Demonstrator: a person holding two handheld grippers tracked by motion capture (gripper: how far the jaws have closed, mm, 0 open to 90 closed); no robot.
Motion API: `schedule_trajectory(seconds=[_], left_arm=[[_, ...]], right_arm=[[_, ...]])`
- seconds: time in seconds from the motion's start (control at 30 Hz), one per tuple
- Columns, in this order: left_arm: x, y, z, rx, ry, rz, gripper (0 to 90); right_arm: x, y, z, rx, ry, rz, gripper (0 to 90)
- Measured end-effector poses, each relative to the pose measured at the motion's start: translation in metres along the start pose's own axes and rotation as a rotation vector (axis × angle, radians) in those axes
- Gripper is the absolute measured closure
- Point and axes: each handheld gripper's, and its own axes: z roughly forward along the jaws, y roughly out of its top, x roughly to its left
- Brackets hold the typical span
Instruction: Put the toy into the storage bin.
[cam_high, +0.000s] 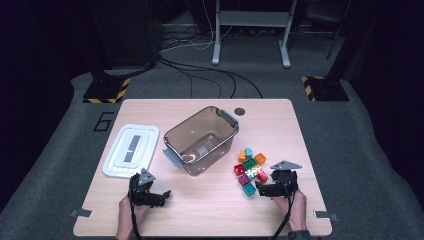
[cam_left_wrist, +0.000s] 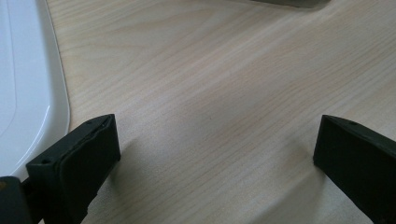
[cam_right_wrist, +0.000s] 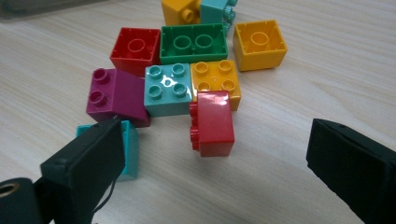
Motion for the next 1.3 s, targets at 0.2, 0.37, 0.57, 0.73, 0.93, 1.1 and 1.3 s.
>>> schedule_trajectory(seconds=[0.2,0.37,0.57,0.73,0.93,1.1,1.3], left_arm=[[0.000,0.000,0.000,0.004,-0.001,-0.003,0.1],[0.000,0.000,-0.001,0.008,-0.002,0.002,0.1],[0.000,0.000,-0.001,0.005,-0.002,0.009,0.3],[0.001,0.000,-0.001,0.005,0.000,0.016,0.4],[0.000,0.000,0.000,-0.001,0.003,0.015,0.5],[0.001,0.000,-0.001,0.005,0.000,0.013,0.5],[0.001,0.000,0.000,0.003,0.004,0.006,0.6]], right_arm=[[-0.002,0.002,0.008,0.027,-0.001,0.008,4.9],[0.000,0.001,0.012,0.041,0.001,0.010,16.5],[0.000,0.002,0.015,0.053,-0.011,0.000,42.5],[0.001,0.001,0.017,0.075,-0.005,0.002,66.1],[0.002,0.001,0.012,0.048,-0.017,0.007,67.1],[0.004,0.006,0.005,0.032,-0.010,0.011,67.1],[0.010,0.017,-0.003,0.015,0.006,-0.013,67.2]])
